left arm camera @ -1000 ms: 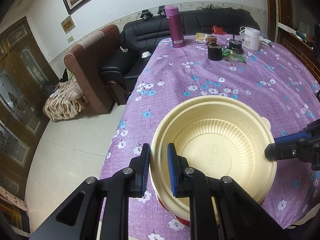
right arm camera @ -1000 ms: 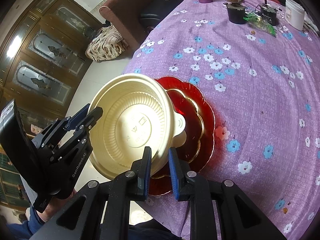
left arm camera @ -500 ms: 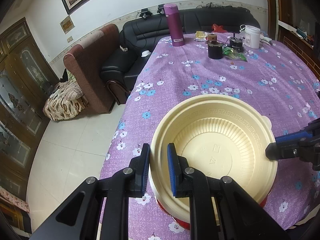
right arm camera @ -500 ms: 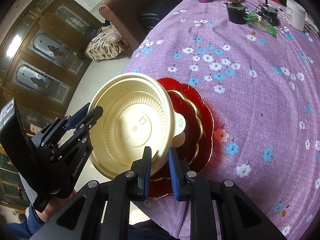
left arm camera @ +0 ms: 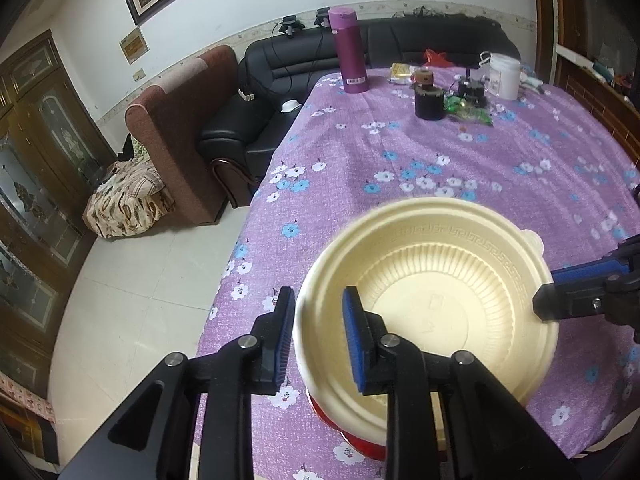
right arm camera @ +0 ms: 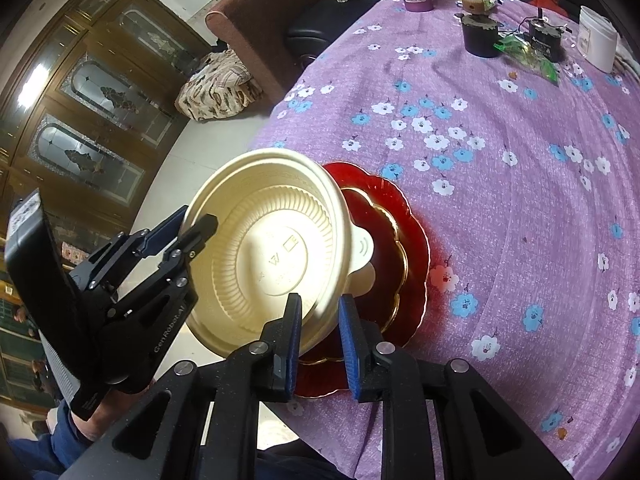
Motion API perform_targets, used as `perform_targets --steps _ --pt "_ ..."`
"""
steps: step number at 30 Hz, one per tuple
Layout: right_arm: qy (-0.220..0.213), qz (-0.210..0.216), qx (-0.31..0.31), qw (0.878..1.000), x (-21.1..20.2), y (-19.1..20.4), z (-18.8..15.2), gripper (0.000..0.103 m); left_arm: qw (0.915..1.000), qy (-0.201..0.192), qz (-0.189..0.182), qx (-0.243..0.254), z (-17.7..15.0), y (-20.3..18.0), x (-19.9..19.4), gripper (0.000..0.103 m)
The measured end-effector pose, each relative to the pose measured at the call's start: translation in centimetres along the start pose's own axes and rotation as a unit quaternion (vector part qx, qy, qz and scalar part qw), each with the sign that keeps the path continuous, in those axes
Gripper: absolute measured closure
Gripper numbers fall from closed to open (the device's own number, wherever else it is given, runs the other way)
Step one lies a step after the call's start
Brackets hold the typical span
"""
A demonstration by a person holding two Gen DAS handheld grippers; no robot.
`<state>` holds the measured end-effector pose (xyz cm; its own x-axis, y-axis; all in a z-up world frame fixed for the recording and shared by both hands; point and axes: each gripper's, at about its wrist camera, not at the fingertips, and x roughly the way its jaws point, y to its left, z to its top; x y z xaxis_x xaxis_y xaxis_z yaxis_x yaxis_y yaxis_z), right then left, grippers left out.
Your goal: Organize plates and bowls
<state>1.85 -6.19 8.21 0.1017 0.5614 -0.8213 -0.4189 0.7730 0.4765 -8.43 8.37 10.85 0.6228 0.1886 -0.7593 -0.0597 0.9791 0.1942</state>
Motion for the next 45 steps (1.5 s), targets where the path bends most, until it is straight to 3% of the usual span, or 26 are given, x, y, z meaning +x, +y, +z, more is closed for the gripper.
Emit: perform_targets --steps 2,9,12,15,19,23,27,31,36,40,42,45 --pt "-0.006 0.001 -0.002 1.000 -0.4 0.1 -0.1 0.081 0.9999 -0.002 -0.010 -0.009 0.2 0.4 -0.5 0.061" --pt "-0.063 0.016 0.009 0.998 -3.7 -0.4 -0.4 0.081 0.9935 -0.009 -0.077 -0.083 0.3 5.3 -2.9 0.061" --pt "-0.067 0.010 0.027 0.997 -3.9 -1.6 -0.7 0.081 0.9841 0.013 -0.119 -0.131 -0.4 8.7 -2.2 0.061" --pt "-0.062 -0.002 0.046 0.997 -3.5 -3.1 -1.1 0.081 0.9666 0.062 -0.179 -0.173 -2.7 11.2 0.0 0.061" --pt "-0.049 -0.018 0.061 0.997 -2.6 -4.6 -1.9 0.081 0.9570 0.097 -0.210 -0.174 -5.4 11.6 1.6 0.063" --pt "-0.035 -0.028 0.066 0.997 -1.3 -5.5 -2.5 0.081 0.9525 0.118 -0.240 -0.146 -7.2 10.8 2.0 0.072" --pt "-0.026 -0.032 0.066 0.997 -0.2 -5.7 -2.7 0.081 0.9487 0.130 -0.249 -0.145 -8.0 10.5 3.0 0.076" --pt "-0.019 -0.034 0.071 0.997 0.9 -6.1 -2.7 0.081 0.9527 0.130 -0.240 -0.134 -8.4 10.6 3.2 0.077" --pt "-0.015 -0.037 0.071 0.997 2.0 -6.1 -2.5 0.081 0.9614 0.118 -0.220 -0.116 -7.9 9.9 3.6 0.083" --pt "-0.016 -0.035 0.069 0.997 2.8 -6.1 -2.3 0.081 0.9640 0.110 -0.219 -0.103 -7.6 9.1 4.2 0.094" --pt "-0.016 -0.041 0.068 0.997 3.4 -6.2 -2.1 0.081 0.9679 0.103 -0.209 -0.095 -7.1 8.5 4.4 0.094" --pt "-0.015 -0.043 0.065 0.997 4.0 -6.1 -2.0 0.092 0.9731 0.094 -0.195 -0.080 -6.7 7.8 4.7 0.095"
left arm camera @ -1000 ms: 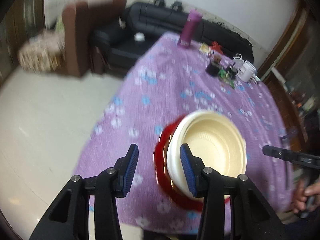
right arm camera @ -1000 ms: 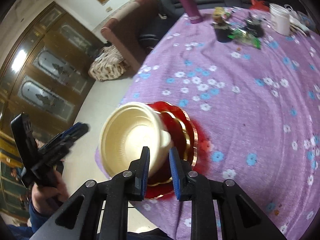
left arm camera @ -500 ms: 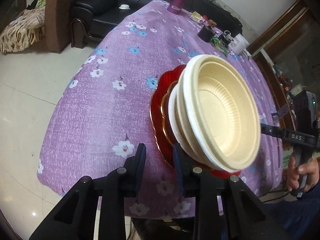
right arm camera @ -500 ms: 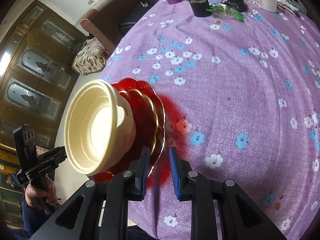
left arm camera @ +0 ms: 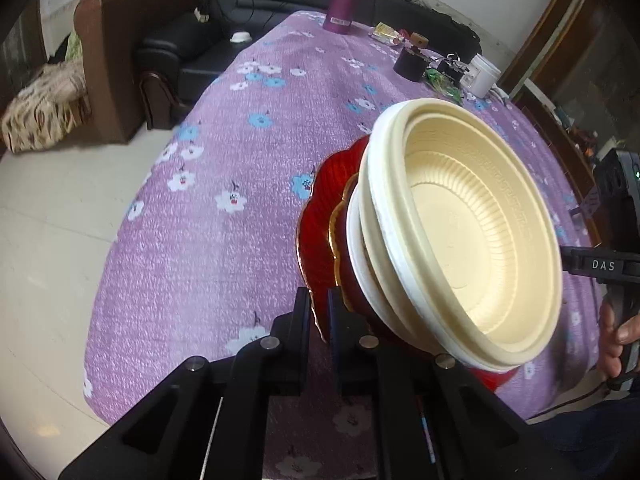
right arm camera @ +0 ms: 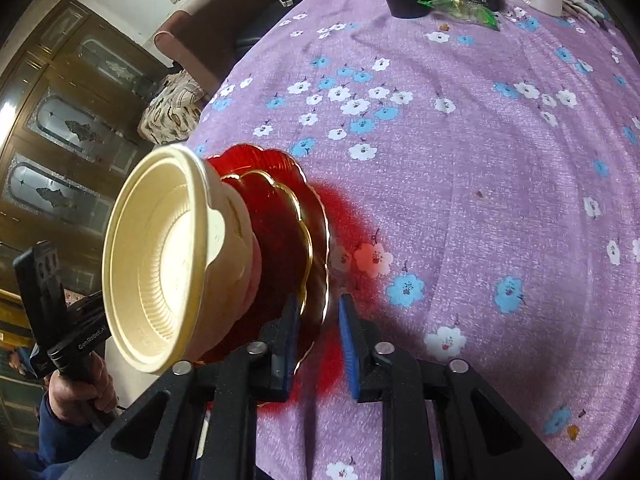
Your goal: Organize plates and bowls
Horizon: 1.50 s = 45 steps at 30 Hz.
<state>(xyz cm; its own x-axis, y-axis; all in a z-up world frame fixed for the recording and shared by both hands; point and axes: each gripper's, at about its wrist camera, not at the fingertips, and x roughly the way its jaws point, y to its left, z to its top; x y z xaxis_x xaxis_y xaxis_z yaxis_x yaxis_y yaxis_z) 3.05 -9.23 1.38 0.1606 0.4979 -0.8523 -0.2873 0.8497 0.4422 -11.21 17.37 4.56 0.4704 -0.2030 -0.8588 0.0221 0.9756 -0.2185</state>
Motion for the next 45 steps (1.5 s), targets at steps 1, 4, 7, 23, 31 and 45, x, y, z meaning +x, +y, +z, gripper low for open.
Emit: perform_targets --steps 1,4,7,23,31,45 --pt "0.000 -0.004 -0.004 1.000 0.2 0.1 0.0 0.092 1.0000 -0.001 0.003 0.005 0.1 -0.1 0.1 0.095" --pt "-0.001 -0.007 -0.008 1.000 0.4 0.3 0.0 0.093 0.9999 0.000 0.008 0.011 0.6 -0.5 0.5 0.095" --pt "-0.006 -0.003 -0.009 1.000 0.2 0.4 0.0 0.093 0.9997 0.002 0.014 0.019 0.9 -0.9 0.8 0.095" --pt "-0.050 -0.027 0.051 0.997 -5.4 -5.2 -1.9 0.093 0.9955 0.005 -0.015 0.094 4.0 -9.7 3.4 0.095" --pt "-0.083 -0.052 0.106 0.990 -9.9 -11.1 -4.0 0.093 0.9893 0.012 -0.040 0.140 5.5 -17.0 5.8 0.095" --pt "-0.097 -0.084 0.156 0.979 -13.4 -18.7 -5.3 0.094 0.9846 0.019 -0.036 0.170 7.5 -24.5 10.7 0.095"
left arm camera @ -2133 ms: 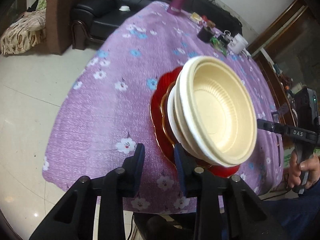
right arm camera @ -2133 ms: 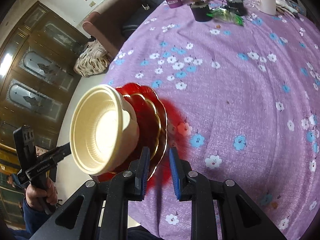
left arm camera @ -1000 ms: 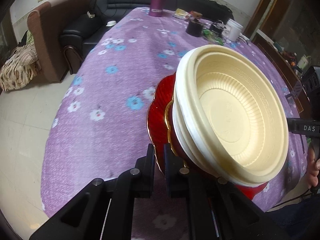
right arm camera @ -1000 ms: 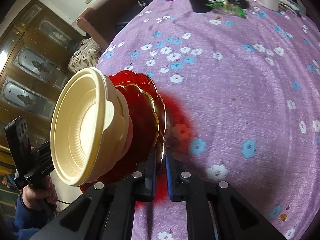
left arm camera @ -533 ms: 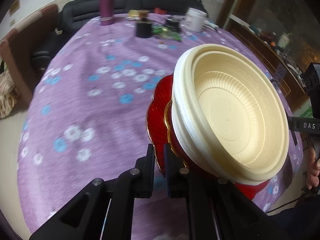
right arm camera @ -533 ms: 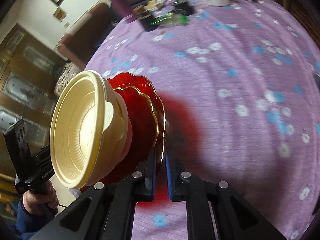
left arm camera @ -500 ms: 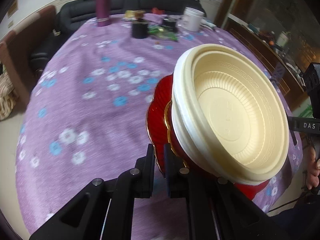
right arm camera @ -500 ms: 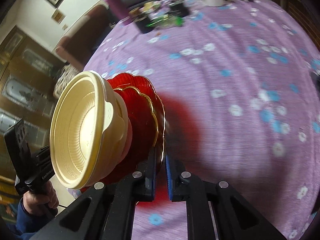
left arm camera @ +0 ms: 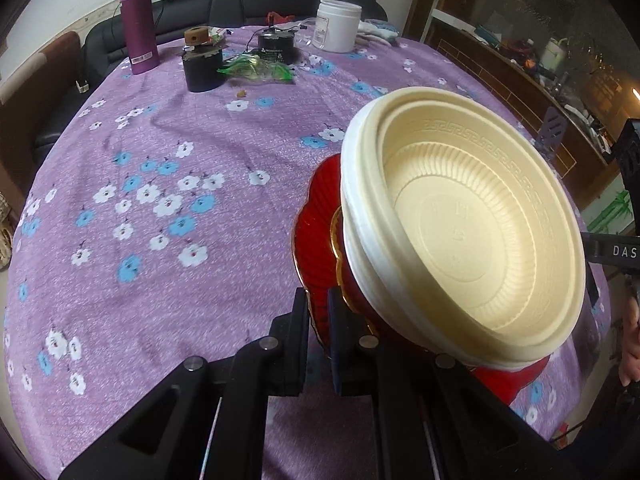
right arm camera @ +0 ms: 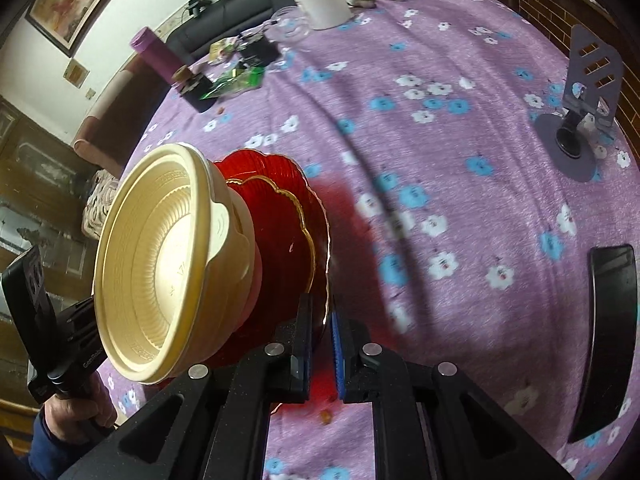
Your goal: Organize plates and bowls
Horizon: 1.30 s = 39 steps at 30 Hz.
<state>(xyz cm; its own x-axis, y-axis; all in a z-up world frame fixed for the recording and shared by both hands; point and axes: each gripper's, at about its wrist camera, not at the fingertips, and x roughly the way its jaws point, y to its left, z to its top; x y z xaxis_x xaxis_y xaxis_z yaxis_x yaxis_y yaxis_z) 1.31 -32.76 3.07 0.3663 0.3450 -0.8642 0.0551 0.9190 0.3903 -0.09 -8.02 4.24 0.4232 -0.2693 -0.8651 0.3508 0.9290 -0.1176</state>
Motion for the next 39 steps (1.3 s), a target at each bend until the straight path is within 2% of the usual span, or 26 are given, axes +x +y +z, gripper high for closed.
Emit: perform_targets --steps 8,18,33,39 --pt "0.010 0.000 -0.006 1.000 1.8 -0.6 1.8 0.094 0.9996 -0.003 0.028 -0.004 0.5 -0.1 0.9 0.094" --pt "0.010 0.003 -0.015 1.000 2.8 -0.3 2.3 0.094 0.9983 -0.012 0.058 -0.001 0.7 -0.1 0.9 0.095" --pt "0.001 0.000 -0.014 1.000 3.2 0.2 2.4 0.092 0.9968 -0.018 0.077 0.009 0.6 -0.4 0.8 0.094" --pt "-0.002 -0.009 -0.018 1.000 2.7 0.3 1.9 0.091 0.9961 -0.025 0.084 0.011 0.3 -0.4 0.2 0.083"
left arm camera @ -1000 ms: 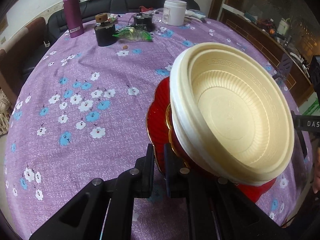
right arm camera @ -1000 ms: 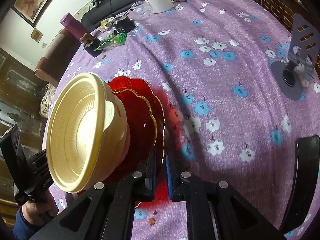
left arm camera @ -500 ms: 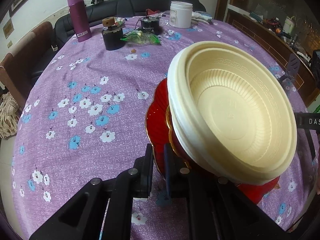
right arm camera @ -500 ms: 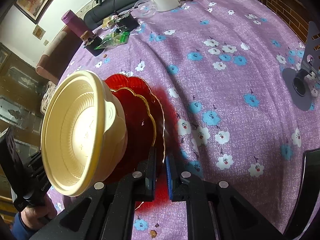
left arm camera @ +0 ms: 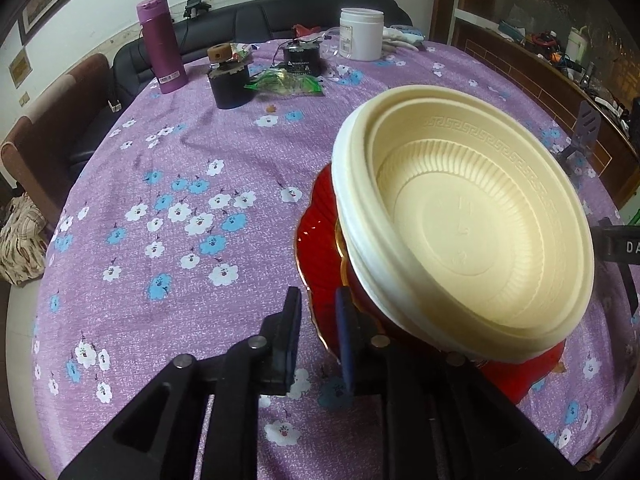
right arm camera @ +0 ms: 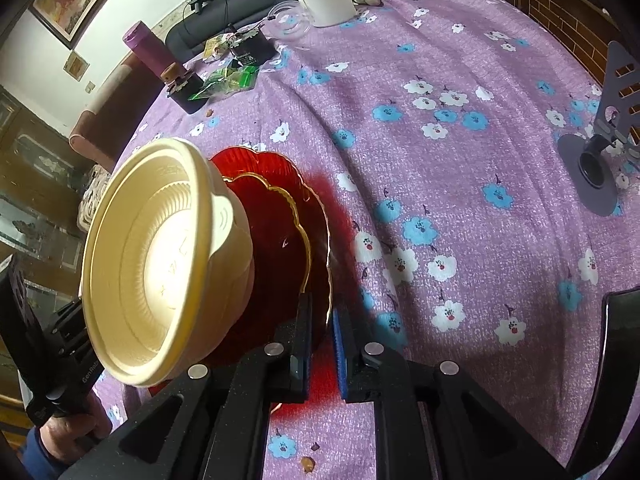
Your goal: Organize plates and bowls
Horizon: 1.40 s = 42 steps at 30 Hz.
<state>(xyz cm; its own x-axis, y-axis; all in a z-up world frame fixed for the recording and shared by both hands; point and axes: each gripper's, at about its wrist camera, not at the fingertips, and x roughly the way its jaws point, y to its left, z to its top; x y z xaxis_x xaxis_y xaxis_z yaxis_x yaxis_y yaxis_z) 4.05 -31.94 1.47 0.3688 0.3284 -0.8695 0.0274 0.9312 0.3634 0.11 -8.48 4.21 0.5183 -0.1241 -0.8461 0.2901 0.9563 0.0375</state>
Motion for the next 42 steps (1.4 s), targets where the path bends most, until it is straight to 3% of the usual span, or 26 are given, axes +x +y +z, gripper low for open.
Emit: perform_targets --steps 4,18,21,23,28,38,42 --pt "-0.003 -0.001 0.005 1.000 -0.6 -0.4 -0.7 0.086 1.0000 -0.004 0.001 -0.001 -0.4 0.2 -0.5 0.073" --pt "-0.010 0.020 0.000 1.000 -3.8 0.8 -5.0 0.065 0.9995 -0.024 0.017 0.009 -2.9 -0.5 -4.3 0.056" --pt "-0.015 0.024 -0.007 1.000 -4.6 1.4 -5.8 0.058 0.9989 -0.034 0.028 0.012 -3.4 -0.8 -5.3 0.044" --pt "-0.017 0.027 -0.010 0.999 -5.1 1.7 -6.3 0.053 0.9981 -0.041 0.044 0.013 -3.7 -1.0 -6.0 0.025" --pt "-0.032 0.021 -0.034 0.999 -6.5 3.1 -7.5 0.042 0.9959 -0.068 0.057 0.012 -4.0 -1.7 -7.9 0.010" --pt "-0.090 0.007 -0.092 0.992 -9.1 6.0 -8.4 0.016 0.9908 -0.078 0.107 0.029 -4.0 -3.3 -9.7 0.003" --pt "-0.099 -0.008 -0.102 0.990 -9.4 6.5 -8.5 0.015 0.9910 -0.085 0.101 0.021 -3.9 -3.0 -10.6 0.000"
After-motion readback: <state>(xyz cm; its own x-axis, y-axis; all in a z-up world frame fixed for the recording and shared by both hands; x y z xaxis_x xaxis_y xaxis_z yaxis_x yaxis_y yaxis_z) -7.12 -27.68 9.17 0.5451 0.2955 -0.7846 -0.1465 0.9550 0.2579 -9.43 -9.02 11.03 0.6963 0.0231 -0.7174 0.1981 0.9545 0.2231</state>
